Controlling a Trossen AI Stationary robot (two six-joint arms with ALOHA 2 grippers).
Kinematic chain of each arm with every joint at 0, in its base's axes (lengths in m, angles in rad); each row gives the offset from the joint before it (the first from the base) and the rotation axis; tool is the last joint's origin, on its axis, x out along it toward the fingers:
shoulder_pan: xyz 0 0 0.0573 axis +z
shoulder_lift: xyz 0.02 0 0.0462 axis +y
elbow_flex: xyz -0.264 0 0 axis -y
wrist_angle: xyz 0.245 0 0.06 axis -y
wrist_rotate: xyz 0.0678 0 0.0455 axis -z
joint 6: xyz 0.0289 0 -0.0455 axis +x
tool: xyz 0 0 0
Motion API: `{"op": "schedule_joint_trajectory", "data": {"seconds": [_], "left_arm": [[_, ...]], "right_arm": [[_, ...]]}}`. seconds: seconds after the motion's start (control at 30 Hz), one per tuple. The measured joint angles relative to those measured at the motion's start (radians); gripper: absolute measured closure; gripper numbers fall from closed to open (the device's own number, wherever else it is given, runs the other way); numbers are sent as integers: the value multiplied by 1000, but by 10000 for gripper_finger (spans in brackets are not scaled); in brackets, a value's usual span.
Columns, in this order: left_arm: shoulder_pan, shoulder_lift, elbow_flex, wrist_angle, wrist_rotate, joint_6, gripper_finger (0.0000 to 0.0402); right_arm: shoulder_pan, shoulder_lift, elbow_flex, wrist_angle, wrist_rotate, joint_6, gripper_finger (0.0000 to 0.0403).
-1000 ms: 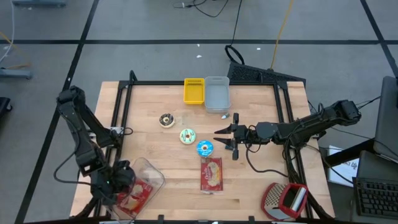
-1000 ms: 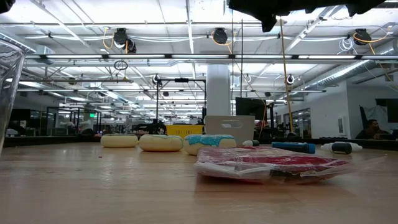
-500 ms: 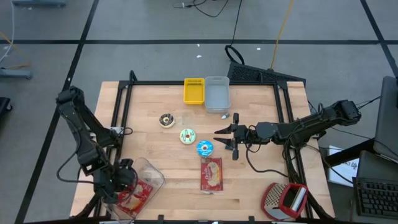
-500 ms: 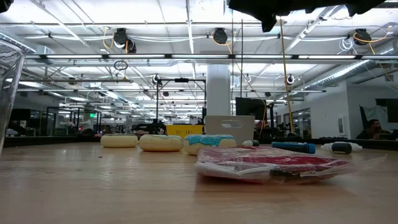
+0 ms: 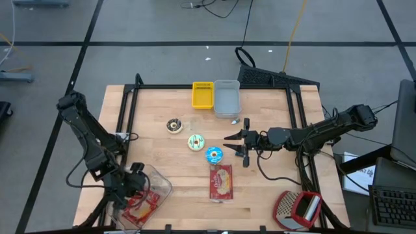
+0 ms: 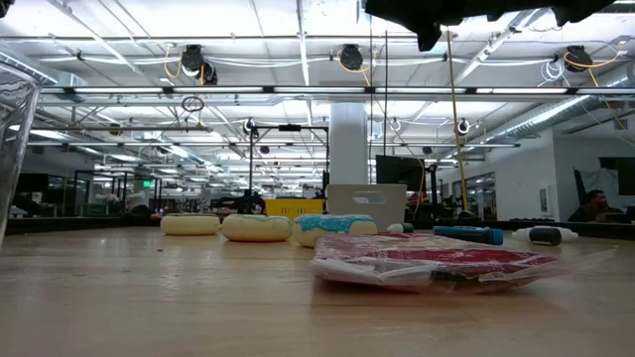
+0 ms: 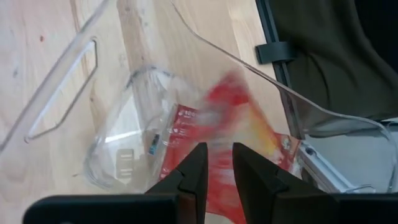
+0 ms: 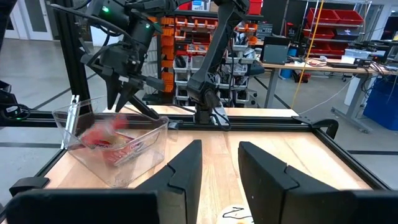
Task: Pick & Place Food Item
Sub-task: Stack the right red popcorn bag on top of the red popcorn bag in the transparent bin, then stack the red popcorn bag on top of the red popcorn bag in the transparent bin
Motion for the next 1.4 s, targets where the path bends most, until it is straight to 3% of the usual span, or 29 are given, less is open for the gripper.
{"op": "schedule_joint_trajectory", "data": {"seconds": [0.43, 0.77, 0.87, 1.1, 1.23, 1.4], "left_arm": [[83, -52, 0, 1, 2, 112, 327], [201, -344, 0, 3, 18, 220, 327], [233, -449, 0, 10, -46, 298, 327], [269, -608, 1, 46, -414, 429, 327], [268, -664, -15, 72, -422, 550, 327], [268, -772, -164, 304, -387, 715, 327]], "right_arm": [[0, 0, 0, 0, 0, 0, 310], [0, 0, 0, 0, 0, 0, 310], [0, 0, 0, 0, 0, 0, 310], [0, 0, 0, 0, 0, 0, 310], [0, 0, 0, 0, 0, 10, 310], [0, 0, 0, -8, -4, 18, 310]]}}
